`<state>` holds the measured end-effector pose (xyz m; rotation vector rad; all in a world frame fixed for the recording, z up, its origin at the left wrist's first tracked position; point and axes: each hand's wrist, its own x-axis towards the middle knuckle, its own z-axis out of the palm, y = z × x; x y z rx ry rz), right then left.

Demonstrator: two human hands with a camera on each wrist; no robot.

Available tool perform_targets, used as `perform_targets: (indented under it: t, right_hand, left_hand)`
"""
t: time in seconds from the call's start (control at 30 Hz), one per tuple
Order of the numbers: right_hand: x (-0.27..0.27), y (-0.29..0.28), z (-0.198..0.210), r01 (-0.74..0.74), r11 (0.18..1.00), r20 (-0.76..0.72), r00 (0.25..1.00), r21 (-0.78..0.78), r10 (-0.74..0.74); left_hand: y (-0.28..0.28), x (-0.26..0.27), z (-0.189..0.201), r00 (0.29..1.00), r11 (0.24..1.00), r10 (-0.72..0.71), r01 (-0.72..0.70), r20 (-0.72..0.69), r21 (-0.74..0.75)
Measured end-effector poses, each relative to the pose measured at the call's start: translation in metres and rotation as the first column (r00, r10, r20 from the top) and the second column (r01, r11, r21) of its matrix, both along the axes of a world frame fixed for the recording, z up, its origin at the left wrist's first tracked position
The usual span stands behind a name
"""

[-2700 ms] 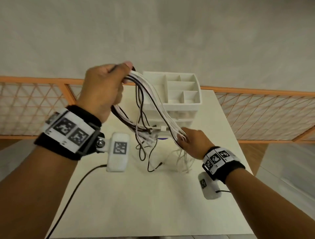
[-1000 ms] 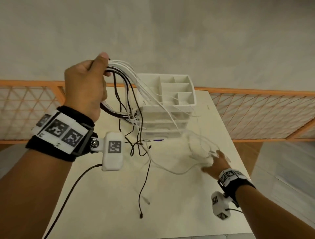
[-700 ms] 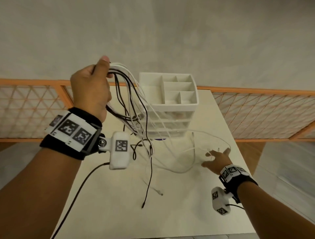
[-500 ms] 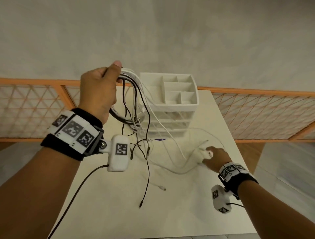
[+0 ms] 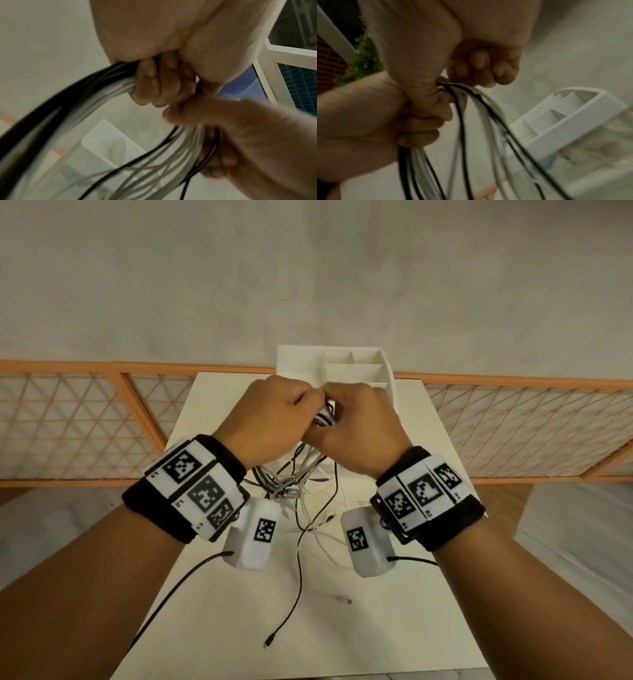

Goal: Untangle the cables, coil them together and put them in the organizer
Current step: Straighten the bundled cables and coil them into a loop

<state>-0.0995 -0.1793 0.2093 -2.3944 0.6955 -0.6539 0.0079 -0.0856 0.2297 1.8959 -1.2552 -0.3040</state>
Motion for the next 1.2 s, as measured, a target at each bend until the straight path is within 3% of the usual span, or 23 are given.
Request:
perform_targets:
  t: [0.07,0.2,0.37,0.43,0.5,0.57,0.63,0.73,0.83,0.93,1.0,1.03,1.13,1.2]
  right_hand:
    - [-0.004,-0.012,-0.021,0.049,0.999,-0.129,0.991,0.020,-0.046]
    - [-0.017,-0.036,-0.074,0.208,0.971,-0.272,0.947,0.115,-0.170]
    - [-0.071,-0.070,-0.152,0.444,0.890,-0.580,0.753,0.099,-0.311]
    - [-0.083,-0.083,-0.153,0.501,0.865,-0.561,0.723,0.023,-0.404]
    - [-0.090,-0.101,-0.142,0.543,0.838,-0.408,0.753,-0.057,-0.516]
    - [-0.097,-0.116,-0.126,0.589,0.807,-0.254,0.775,-0.041,-0.579]
    - [-0.104,-0.119,-0.118,0.556,0.831,-0.344,0.779,-0.008,-0.525]
    - [-0.106,-0.105,-0.104,0.422,0.904,-0.529,0.784,0.070,-0.324]
    - [-0.086,-0.069,-0.055,0.182,0.965,-0.373,0.922,0.190,-0.101]
    - [-0.052,-0.025,-0.013,-0.008,0.996,-0.172,0.985,0.089,0.023]
    - [-0.036,-0.013,-0.011,0.029,0.999,-0.115,0.993,-0.023,-0.031]
    - [-0.033,-0.017,-0.018,0.070,0.998,-0.155,0.985,-0.005,-0.070]
    - [-0.042,-0.046,-0.057,0.177,0.979,-0.443,0.889,0.104,-0.114]
    - [-0.058,-0.067,-0.079,0.274,0.959,-0.519,0.832,0.075,-0.197]
  left_hand:
    - [0.004,0.004,0.005,0.998,0.999,-0.007,0.010,0.067,-0.048]
    - [0.010,0.010,0.015,0.997,0.984,0.063,-0.056,0.036,-0.167]
    - [0.023,0.028,0.035,0.983,0.956,0.153,-0.120,0.105,-0.267]
    - [0.024,0.033,0.036,0.979,0.961,0.152,-0.115,0.133,-0.253]
    - [0.023,0.032,0.029,0.981,0.968,0.147,-0.115,0.128,-0.225]
    - [0.019,0.031,0.019,0.984,0.968,0.147,-0.122,0.102,-0.217]
    - [0.014,0.032,0.009,0.988,0.968,0.134,-0.115,0.073,-0.223]
    - [0.007,0.028,-0.004,0.994,0.978,0.070,-0.052,0.083,-0.201]
    - [0.000,0.012,-0.013,0.991,0.993,0.007,0.008,0.133,-0.117]
    - [-0.009,-0.009,-0.016,0.980,0.994,-0.098,0.104,0.174,-0.029]
    - [-0.011,-0.017,-0.015,0.971,0.988,-0.148,0.154,0.187,-0.016]
    - [-0.010,-0.017,-0.014,0.968,0.985,-0.162,0.170,0.190,-0.028]
    - [-0.002,-0.006,-0.011,0.973,0.983,-0.138,0.158,0.185,-0.094]
    - [0.005,0.005,-0.019,0.977,0.984,-0.114,0.136,0.182,-0.112]
